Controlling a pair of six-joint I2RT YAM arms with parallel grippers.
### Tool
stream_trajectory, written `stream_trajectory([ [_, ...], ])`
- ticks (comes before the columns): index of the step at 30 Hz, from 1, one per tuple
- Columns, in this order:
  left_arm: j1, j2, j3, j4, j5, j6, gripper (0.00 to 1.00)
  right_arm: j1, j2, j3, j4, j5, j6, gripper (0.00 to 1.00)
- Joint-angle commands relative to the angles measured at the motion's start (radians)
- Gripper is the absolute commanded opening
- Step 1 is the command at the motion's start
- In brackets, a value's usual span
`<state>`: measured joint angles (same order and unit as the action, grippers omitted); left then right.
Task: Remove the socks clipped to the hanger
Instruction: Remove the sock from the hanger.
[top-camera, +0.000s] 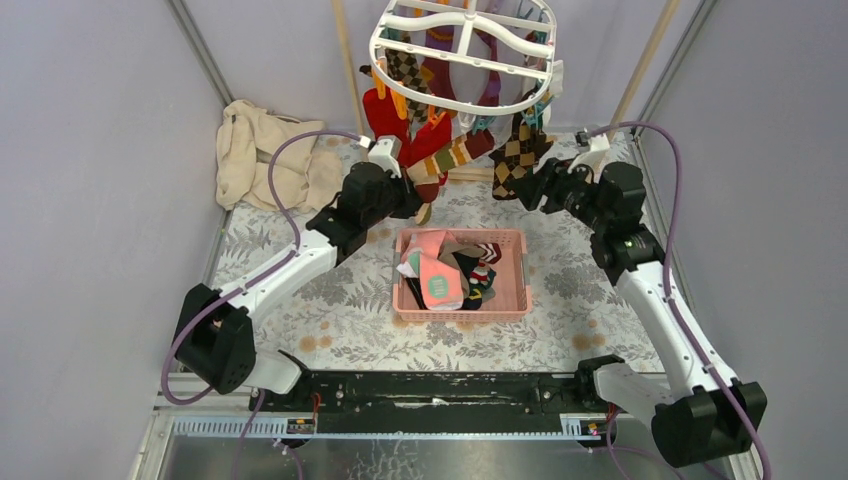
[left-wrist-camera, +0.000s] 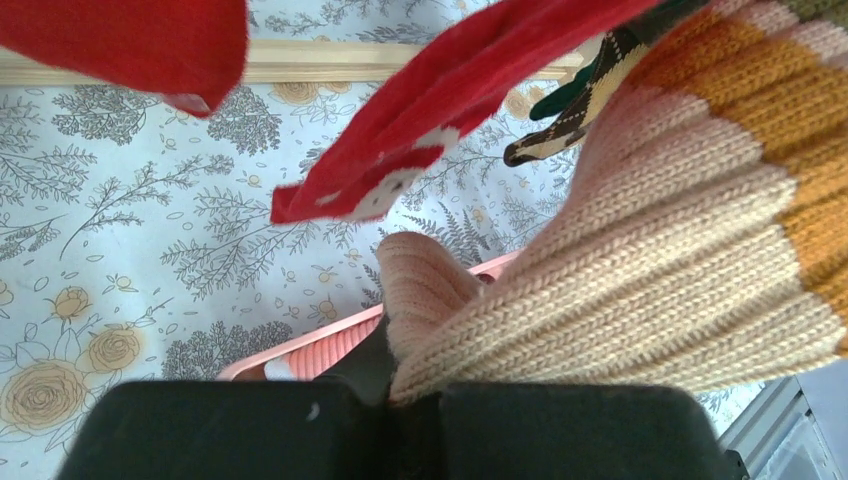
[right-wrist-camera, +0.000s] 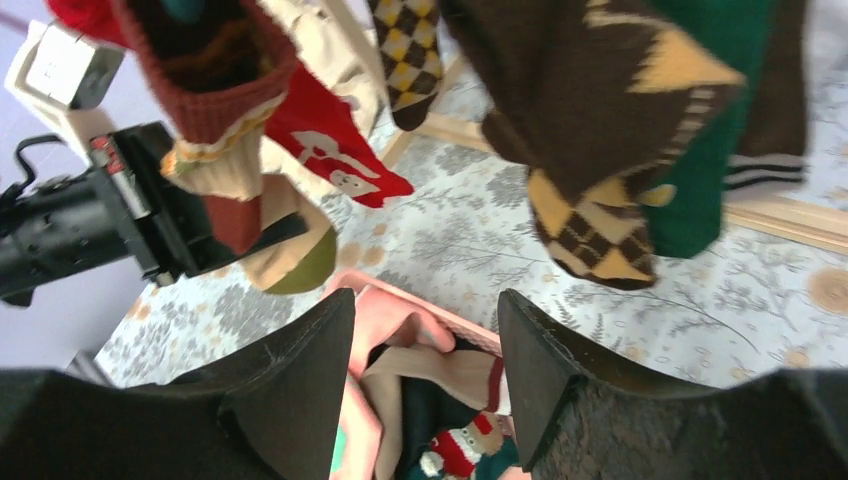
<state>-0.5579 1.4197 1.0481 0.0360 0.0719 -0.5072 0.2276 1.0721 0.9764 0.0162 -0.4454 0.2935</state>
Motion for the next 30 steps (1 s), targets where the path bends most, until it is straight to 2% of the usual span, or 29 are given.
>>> stream_trajectory([
  [1, 0.027, -0.03, 0.014, -0.026, 0.042, -0.006, 0.0, -0.037, -0.056, -0.028, 0.08, 0.105, 0.019, 0.62],
  [6, 0.047, -0.044, 0.017, -0.033, 0.055, -0.004, 0.0, -0.04, -0.002, -0.024, 0.139, 0.07, 0.016, 0.64],
  [18, 0.071, -0.095, 0.014, -0.082, 0.095, -0.008, 0.02, -0.041, 0.121, -0.019, 0.367, 0.123, 0.037, 0.64],
  [20, 0.072, -0.102, 0.021, -0.09, 0.109, -0.009, 0.03, -0.041, 0.138, -0.008, 0.401, 0.111, 0.043, 0.58],
  [23, 0.072, -0.114, 0.03, -0.108, 0.12, -0.008, 0.07, -0.04, 0.139, -0.006, 0.452, 0.085, 0.062, 0.36],
  [26, 0.072, -0.131, 0.031, -0.114, 0.138, -0.013, 0.1, -0.04, 0.125, -0.016, 0.474, 0.078, 0.068, 0.21],
  [30, 0.072, -0.151, 0.032, -0.12, 0.164, -0.026, 0.13, -0.04, 0.093, -0.033, 0.475, 0.075, 0.058, 0.11],
])
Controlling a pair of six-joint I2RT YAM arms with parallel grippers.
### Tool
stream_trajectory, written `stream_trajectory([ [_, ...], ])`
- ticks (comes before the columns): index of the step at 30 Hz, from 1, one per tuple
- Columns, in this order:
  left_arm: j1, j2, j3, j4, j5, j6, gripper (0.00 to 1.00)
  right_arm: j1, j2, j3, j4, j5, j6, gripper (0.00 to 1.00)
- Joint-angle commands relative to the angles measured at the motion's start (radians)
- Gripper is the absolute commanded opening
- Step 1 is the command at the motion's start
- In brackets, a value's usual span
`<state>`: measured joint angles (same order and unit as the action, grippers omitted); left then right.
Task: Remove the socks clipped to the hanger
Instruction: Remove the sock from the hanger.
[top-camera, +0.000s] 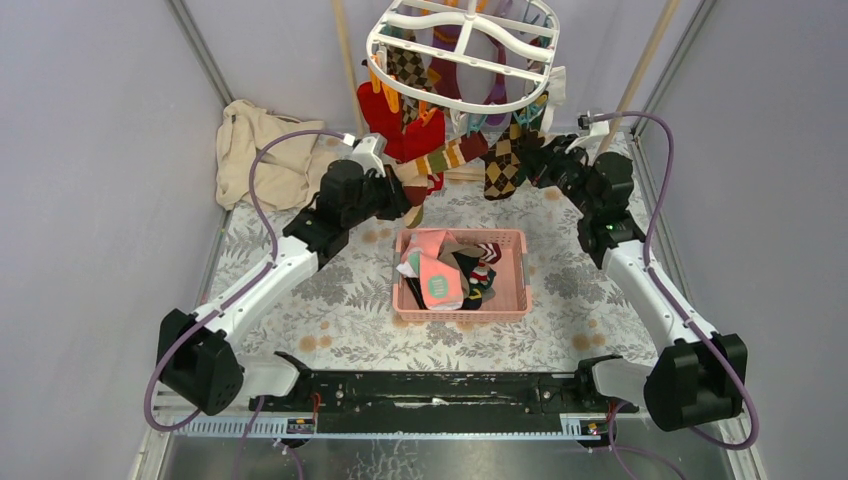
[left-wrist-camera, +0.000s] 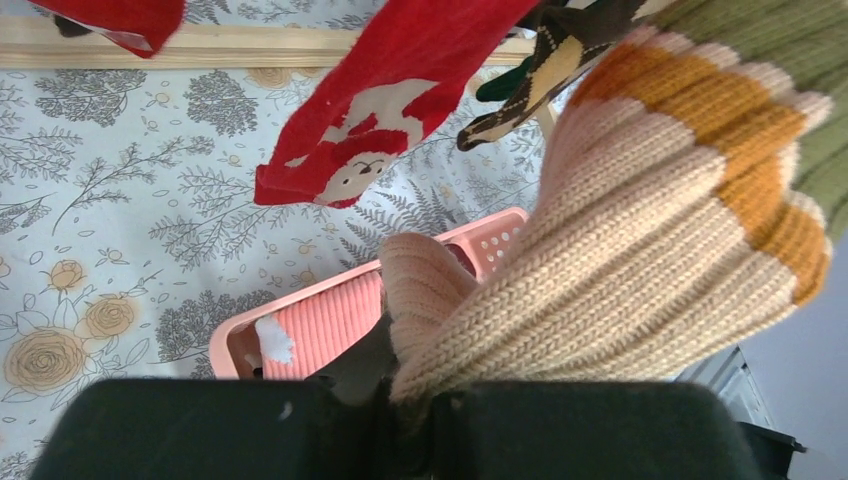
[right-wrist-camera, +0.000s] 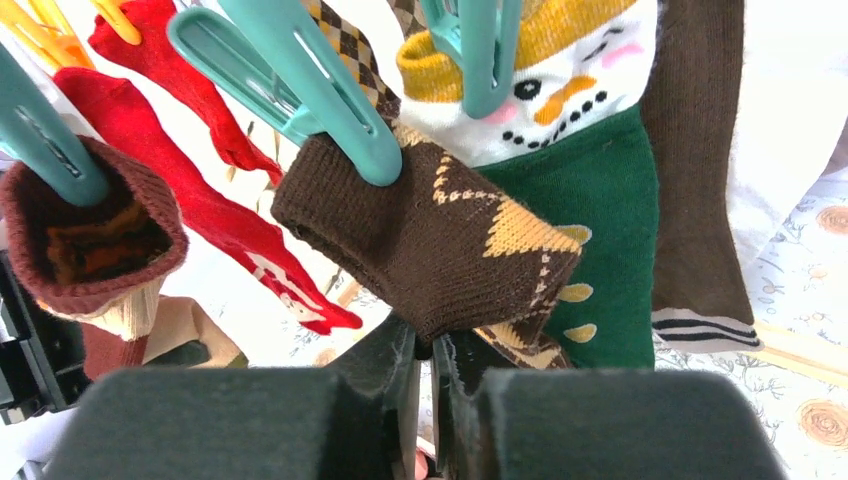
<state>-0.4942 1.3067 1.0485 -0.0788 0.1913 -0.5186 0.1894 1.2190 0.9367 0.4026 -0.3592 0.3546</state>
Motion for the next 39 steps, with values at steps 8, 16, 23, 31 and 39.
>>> stream_trajectory([
  [8, 0.023, -0.059, 0.028, -0.021, 0.027, -0.013, 0.11, -0.002, -0.164, -0.013, -0.058, 0.051, -0.068, 0.0],
  [16, 0.097, -0.046, 0.031, -0.044, 0.076, -0.023, 0.11, -0.002, -0.19, 0.006, -0.198, 0.11, -0.112, 0.59],
  [23, 0.15, -0.04, 0.05, -0.06, 0.113, -0.018, 0.11, -0.003, -0.131, -0.01, -0.136, 0.101, -0.108, 0.65],
  [31, 0.164, -0.026, 0.066, -0.082, 0.143, -0.013, 0.11, -0.002, 0.018, -0.011, 0.12, -0.089, -0.041, 0.65],
  [39, 0.164, -0.018, 0.071, -0.093, 0.163, -0.006, 0.17, 0.002, 0.11, 0.047, 0.223, -0.172, 0.037, 0.62],
])
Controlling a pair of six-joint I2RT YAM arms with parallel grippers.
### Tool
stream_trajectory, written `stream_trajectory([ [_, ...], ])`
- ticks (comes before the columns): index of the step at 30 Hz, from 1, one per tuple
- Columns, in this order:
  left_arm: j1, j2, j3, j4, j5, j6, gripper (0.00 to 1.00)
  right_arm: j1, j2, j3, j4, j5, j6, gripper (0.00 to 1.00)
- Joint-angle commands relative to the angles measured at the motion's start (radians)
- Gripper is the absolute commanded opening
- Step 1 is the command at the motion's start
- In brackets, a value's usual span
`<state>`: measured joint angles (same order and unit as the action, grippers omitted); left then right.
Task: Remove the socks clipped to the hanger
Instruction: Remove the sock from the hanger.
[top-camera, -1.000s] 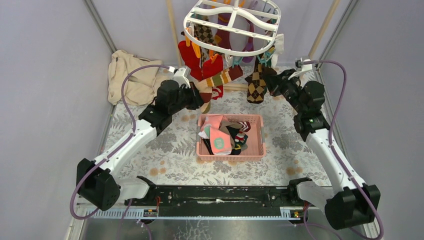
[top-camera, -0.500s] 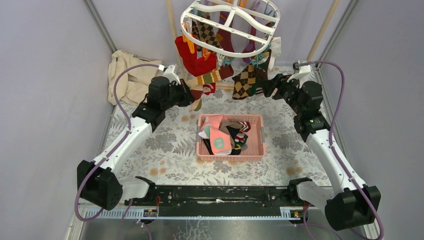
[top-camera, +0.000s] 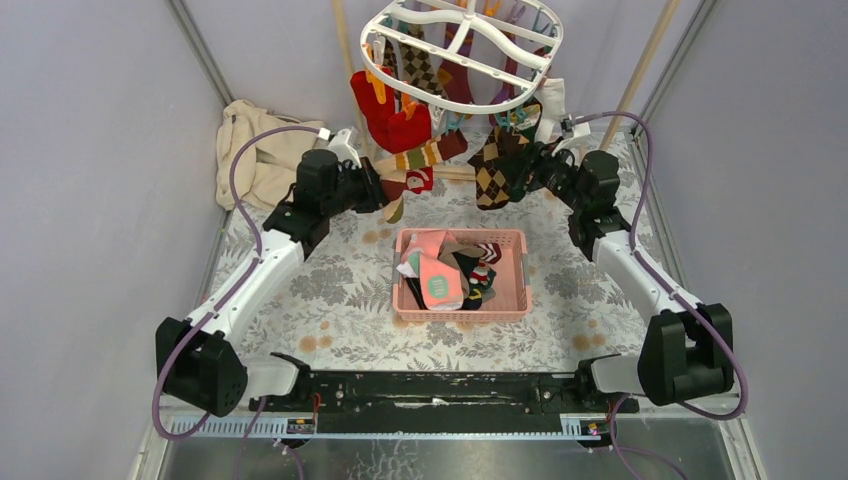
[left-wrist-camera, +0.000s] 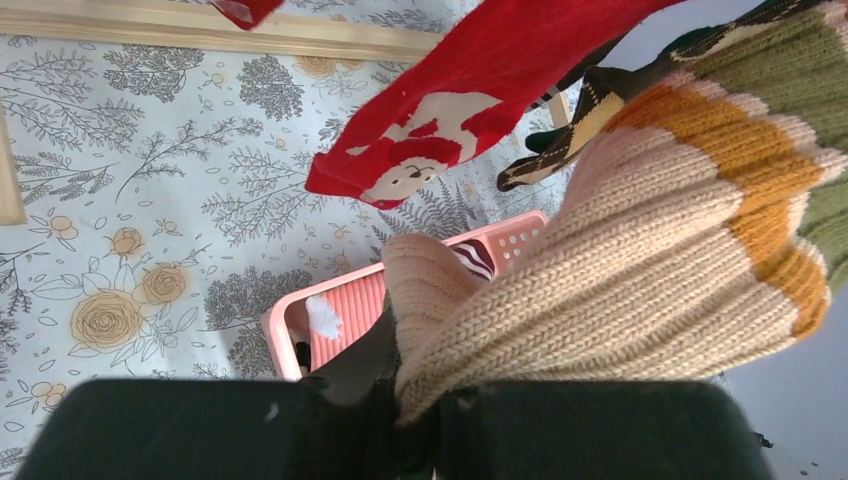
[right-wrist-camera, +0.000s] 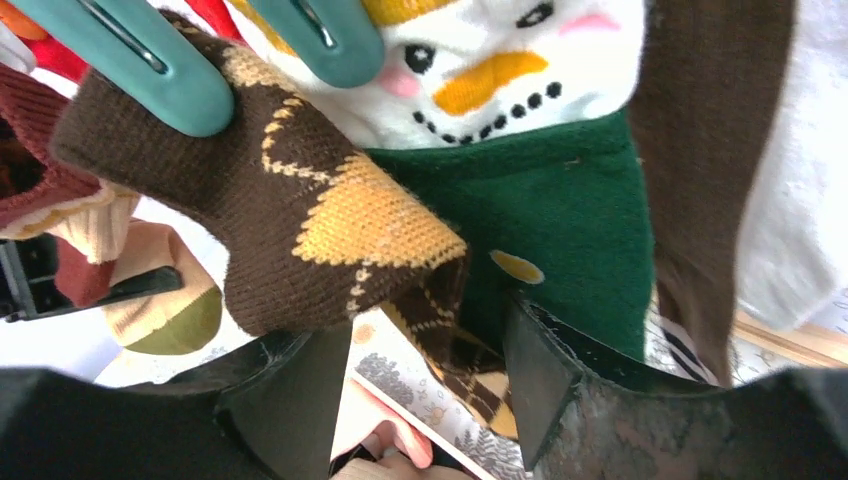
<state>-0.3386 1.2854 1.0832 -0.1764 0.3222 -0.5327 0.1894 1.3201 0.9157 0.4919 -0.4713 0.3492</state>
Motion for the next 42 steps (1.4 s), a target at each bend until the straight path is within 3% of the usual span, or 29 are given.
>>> stream_trajectory([
  [1, 0.009, 0.004, 0.038, 0.003, 0.031, 0.008, 0.18, 0.002, 0.01, 0.07, 0.134, -0.061, 0.045, 0.58],
  [4, 0.009, 0.001, 0.041, -0.003, 0.032, 0.008, 0.21, 0.005, -0.015, 0.06, 0.124, -0.06, 0.041, 0.34],
  [6, 0.009, 0.0, 0.045, -0.003, 0.05, 0.001, 0.27, 0.006, -0.041, 0.046, 0.105, -0.052, 0.035, 0.24],
  [17, -0.047, -0.104, 0.052, 0.001, 0.102, -0.069, 0.38, 0.006, -0.112, 0.04, 0.054, -0.092, 0.038, 0.0],
  [25, -0.16, -0.156, 0.053, 0.003, 0.004, -0.092, 0.42, 0.005, -0.157, 0.067, -0.073, -0.156, 0.072, 0.0],
  [32, -0.208, -0.228, 0.052, 0.004, -0.093, -0.106, 0.5, 0.008, -0.234, 0.078, -0.252, -0.091, 0.003, 0.0],
  [38, -0.231, -0.247, 0.045, 0.004, -0.122, -0.107, 0.6, 0.007, -0.266, 0.091, -0.297, -0.088, 0.01, 0.0],
  [42, -0.278, -0.229, 0.061, 0.018, -0.123, -0.101, 0.6, 0.007, -0.271, 0.11, -0.308, -0.118, 0.029, 0.0],
])
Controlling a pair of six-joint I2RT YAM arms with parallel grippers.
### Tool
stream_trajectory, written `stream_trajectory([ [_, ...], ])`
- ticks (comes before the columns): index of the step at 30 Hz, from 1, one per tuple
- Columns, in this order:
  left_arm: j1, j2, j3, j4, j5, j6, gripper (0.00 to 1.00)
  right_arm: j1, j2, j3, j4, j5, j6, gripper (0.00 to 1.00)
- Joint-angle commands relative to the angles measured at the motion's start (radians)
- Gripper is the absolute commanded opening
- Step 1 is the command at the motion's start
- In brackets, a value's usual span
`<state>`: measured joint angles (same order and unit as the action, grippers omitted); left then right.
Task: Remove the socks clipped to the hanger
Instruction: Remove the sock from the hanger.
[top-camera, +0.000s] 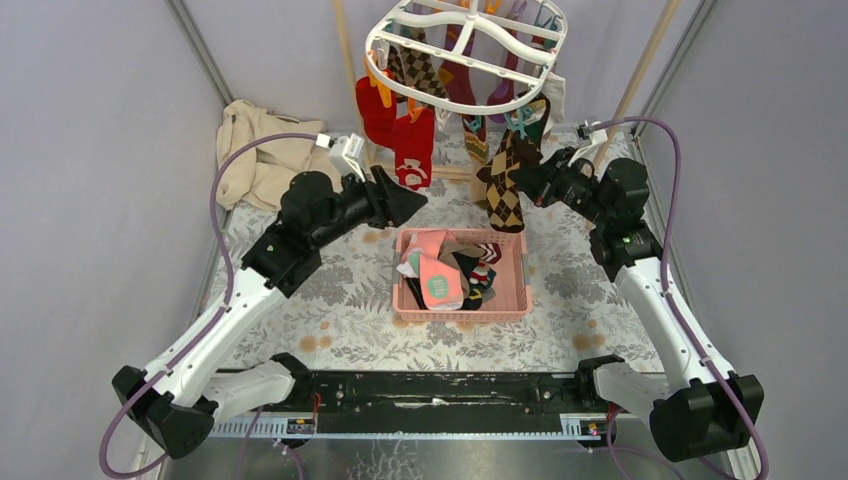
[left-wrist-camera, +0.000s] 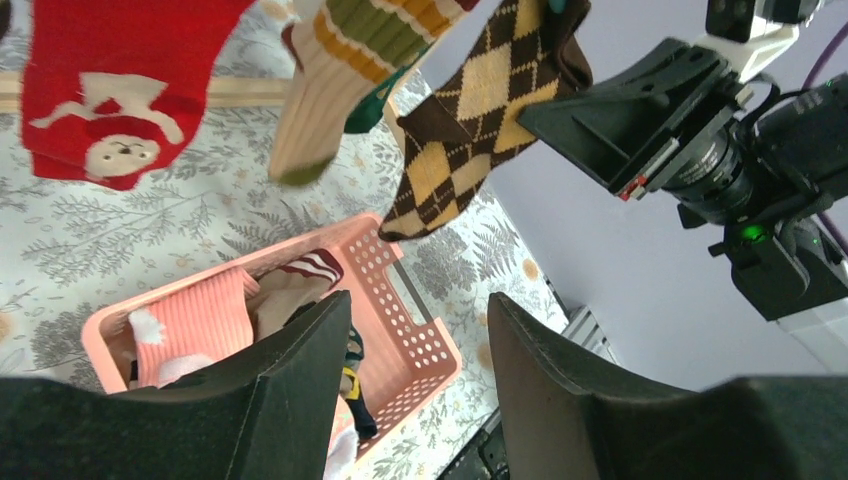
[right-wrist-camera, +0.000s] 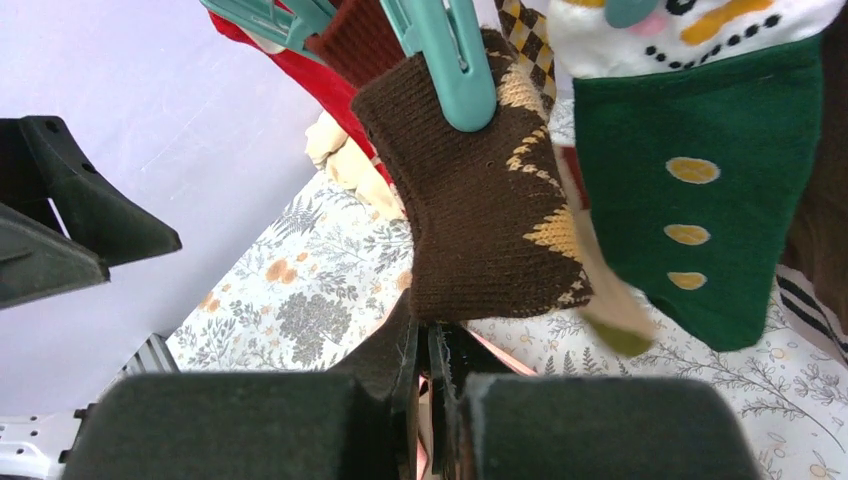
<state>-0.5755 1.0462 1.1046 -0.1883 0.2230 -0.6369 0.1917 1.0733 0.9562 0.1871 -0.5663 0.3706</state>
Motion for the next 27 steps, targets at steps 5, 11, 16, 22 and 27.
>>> stream_trajectory([
  [5, -0.139, 0.088, 0.149, 0.044, -0.052, 0.017, 0.61, 0.005, -0.022, 0.09, -0.022, -0.051, 0.029, 0.0],
  [11, -0.259, 0.263, 0.391, 0.054, -0.095, 0.031, 0.6, 0.007, -0.022, 0.097, -0.06, -0.015, 0.005, 0.0],
  [16, -0.319, 0.428, 0.566, 0.057, -0.147, 0.027, 0.57, 0.02, -0.019, 0.102, -0.091, 0.014, -0.024, 0.0],
  [22, -0.364, 0.579, 0.729, 0.035, -0.218, 0.027, 0.56, 0.035, -0.023, 0.113, -0.12, 0.036, -0.049, 0.0],
  [27, -0.375, 0.646, 0.783, 0.001, -0.316, 0.038, 0.55, 0.045, -0.026, 0.121, -0.139, 0.054, -0.057, 0.0],
])
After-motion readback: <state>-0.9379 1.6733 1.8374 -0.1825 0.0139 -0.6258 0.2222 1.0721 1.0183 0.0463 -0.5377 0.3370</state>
